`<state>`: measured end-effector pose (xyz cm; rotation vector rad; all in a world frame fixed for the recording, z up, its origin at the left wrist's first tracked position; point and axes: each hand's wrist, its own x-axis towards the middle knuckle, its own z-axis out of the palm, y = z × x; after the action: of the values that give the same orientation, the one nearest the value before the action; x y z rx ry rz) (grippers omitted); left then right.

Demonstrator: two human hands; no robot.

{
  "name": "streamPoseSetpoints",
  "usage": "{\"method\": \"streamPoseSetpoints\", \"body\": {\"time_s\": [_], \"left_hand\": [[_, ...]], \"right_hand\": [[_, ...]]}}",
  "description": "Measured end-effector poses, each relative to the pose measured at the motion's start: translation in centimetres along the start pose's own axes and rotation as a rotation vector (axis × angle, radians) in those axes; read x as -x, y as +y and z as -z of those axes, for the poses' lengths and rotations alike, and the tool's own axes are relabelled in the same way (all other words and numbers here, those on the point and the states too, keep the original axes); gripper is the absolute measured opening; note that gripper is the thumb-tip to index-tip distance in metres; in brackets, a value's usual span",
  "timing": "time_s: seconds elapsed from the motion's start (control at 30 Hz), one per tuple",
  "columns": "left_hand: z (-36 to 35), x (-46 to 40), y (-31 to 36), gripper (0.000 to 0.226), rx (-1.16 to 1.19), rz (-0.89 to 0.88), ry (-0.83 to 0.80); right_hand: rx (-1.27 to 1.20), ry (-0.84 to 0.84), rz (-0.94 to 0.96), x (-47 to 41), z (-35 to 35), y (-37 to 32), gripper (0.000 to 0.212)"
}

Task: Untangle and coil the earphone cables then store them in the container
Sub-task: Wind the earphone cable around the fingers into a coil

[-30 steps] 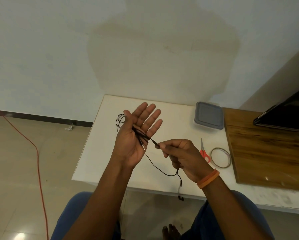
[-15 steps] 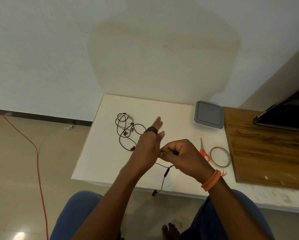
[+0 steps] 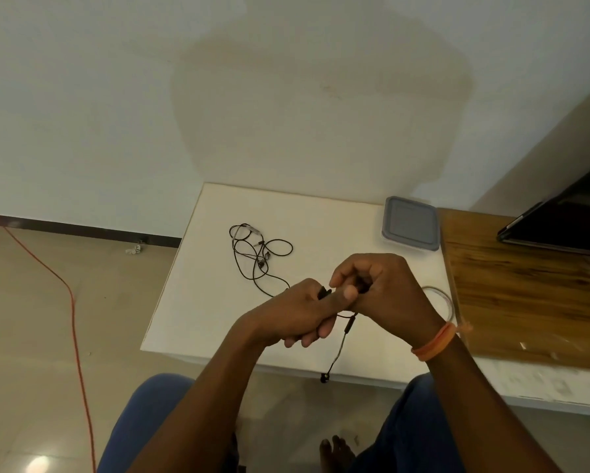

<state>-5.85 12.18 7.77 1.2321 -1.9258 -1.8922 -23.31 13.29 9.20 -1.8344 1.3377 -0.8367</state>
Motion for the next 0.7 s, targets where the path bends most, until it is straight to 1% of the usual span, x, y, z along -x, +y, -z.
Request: {"method": "streamPoseSetpoints", "body": {"time_s": [0.03, 0.1, 0.17, 0.2, 0.27, 0.3, 0.33, 0.37, 0.4, 0.43, 0.47, 0.5, 0.57, 0.6, 0.7], "left_hand": [[0.3, 0.2, 0.1, 0.070, 0.036, 0.005, -0.038], [1.0, 0.4, -0.2, 0.067, 0.087, 0.018, -0.137], [1.4, 0.6, -0.5, 0.066, 0.137, 0.018, -0.215], [1.5, 0.7, -0.6, 0.064, 0.165, 0.012, -0.227], [1.8, 0.7, -1.1, 0.062, 0.244, -0.009, -0.231], [2.0, 0.7, -1.3, 0.062, 0.322, -0.015, -0.229], [2.4, 0.9, -1.5, 0.061, 0.428, -0.005, -0.210], [2.9, 1.0, -2.0, 0.057, 0.556, 0.008, -0.183], [3.4, 1.2, -2.3, 0.055, 0.689, 0.008, -0.166], [4.0, 1.3, -2.6, 0.055, 0.811, -0.025, -0.164], [4.4, 1.3, -2.8, 0.056, 0.911, -0.056, -0.151], [4.7, 1.1, -3.0, 0.058, 0.972, -0.068, -0.096], [4.6, 0.7, -3.3, 0.057, 1.041, -0.061, 0.068], [4.5, 0.7, -3.1, 0.056, 1.088, -0.074, 0.113], [4.0, 0.0, -2.9, 0.054, 1.273, -0.161, 0.166]], "right_hand": [[-0.099, 0.011, -0.045, 0.0, -0.1, 0.1, 0.012], [-0.233, 0.013, -0.114, 0.0, -0.3, 0.5, 0.013], [-0.256, -0.005, -0.145, 0.0, -0.7, 1.1, 0.025], [-0.299, -0.025, -0.163, -0.1, -0.9, 1.3, 0.027], [-0.501, -0.086, -0.218, -0.1, -1.8, 1.5, 0.026], [-0.603, -0.111, -0.253, -0.1, -2.5, 1.5, 0.025], [-0.671, -0.134, -0.299, -0.1, -3.1, 1.4, 0.029], [-0.696, -0.164, -0.355, -0.1, -3.6, 1.3, 0.038], [-0.693, -0.207, -0.408, 0.0, -4.0, 1.1, 0.045], [-0.685, -0.253, -0.443, 0.0, -4.3, 1.0, 0.047], [-0.692, -0.286, -0.455, 0.1, -4.5, 0.7, 0.045], [-0.711, -0.299, -0.452, 0.0, -4.6, 0.4, 0.042], [-0.759, -0.278, -0.426, -0.1, -4.6, 0.0, 0.034], [-0.778, -0.265, -0.414, -0.2, -4.6, -0.2, 0.033], [-0.784, -0.225, -0.382, -0.6, -4.6, -0.4, 0.029]]}}
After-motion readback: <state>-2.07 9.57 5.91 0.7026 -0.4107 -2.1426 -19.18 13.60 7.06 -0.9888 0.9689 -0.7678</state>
